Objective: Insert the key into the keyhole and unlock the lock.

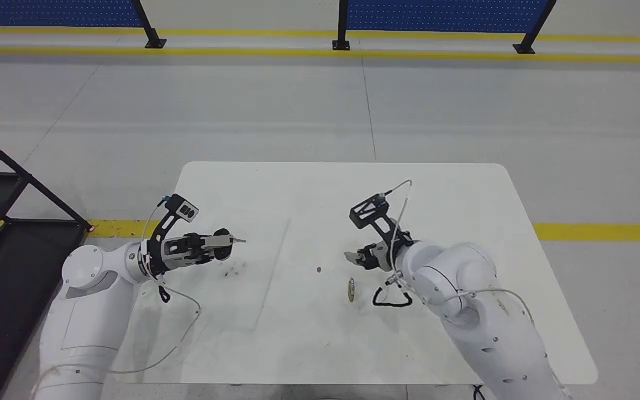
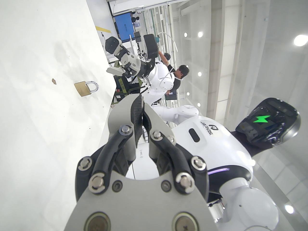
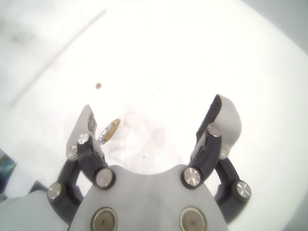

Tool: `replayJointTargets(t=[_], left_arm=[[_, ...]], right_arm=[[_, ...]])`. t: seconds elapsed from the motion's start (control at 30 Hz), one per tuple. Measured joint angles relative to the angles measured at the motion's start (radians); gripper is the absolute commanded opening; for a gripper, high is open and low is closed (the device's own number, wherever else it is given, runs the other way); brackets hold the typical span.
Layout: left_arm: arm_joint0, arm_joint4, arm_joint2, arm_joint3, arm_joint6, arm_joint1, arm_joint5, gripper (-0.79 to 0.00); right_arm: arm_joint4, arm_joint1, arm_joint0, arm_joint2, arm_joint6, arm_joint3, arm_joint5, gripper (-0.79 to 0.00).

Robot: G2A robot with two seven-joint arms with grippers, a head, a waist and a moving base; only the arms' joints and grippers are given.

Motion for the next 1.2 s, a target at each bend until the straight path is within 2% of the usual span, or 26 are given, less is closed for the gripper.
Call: replayJointTargets(t=[0.43, 0.53, 0.67, 0.9, 1.07, 1.2], left_arm=[[0.000, 0.000, 0.000, 0.000, 0.000, 0.000, 0.000, -0.785], [0.000, 0.000, 0.000, 0.000, 0.000, 0.000, 0.000, -0.785], [0.000, 0.000, 0.000, 0.000, 0.000, 0.000, 0.000, -0.785], [0.000, 0.000, 0.000, 0.000, 0.000, 0.000, 0.000, -0.785], [0.000, 0.000, 0.000, 0.000, 0.000, 0.000, 0.000, -0.785], [0.000, 0.000, 0.000, 0.000, 0.000, 0.000, 0.000, -0.785]], right_arm=[[-0.006, 0.001, -0.001, -0.010, 0.001, -0.004, -0.017, 0.000], [0.009, -0.003, 0.039, -0.054, 0.111, -0.023, -0.048, 0.000], [0.004, -0.023, 0.123, -0.137, 0.292, -0.025, 0.064, 0.000], [0.087, -0.030, 0.237, -0.284, 0.298, 0.065, 0.248, 0.000], [0.184, -0.028, 0.264, -0.288, 0.298, 0.152, 0.250, 0.000], [0.168, -0.028, 0.261, -0.294, 0.298, 0.176, 0.250, 0.000]])
